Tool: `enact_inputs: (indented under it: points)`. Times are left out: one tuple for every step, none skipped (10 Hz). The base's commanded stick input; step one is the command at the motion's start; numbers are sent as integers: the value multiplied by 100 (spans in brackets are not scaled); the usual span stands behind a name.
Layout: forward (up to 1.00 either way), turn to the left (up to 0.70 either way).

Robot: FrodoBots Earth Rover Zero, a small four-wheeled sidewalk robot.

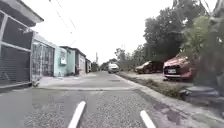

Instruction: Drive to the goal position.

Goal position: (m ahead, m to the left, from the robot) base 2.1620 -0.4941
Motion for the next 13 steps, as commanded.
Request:
enact_inputs:
  points:
    - [85, 0]
    - [85, 0]
    - [85, 0]
    - [85, 0]
    - [79, 0]
    - [70, 0]
    - [70, 0]
    - [70, 0]
    - [70, 0]
    - [70, 0]
    - [70, 0]
    - [70, 0]
    - [70, 0]
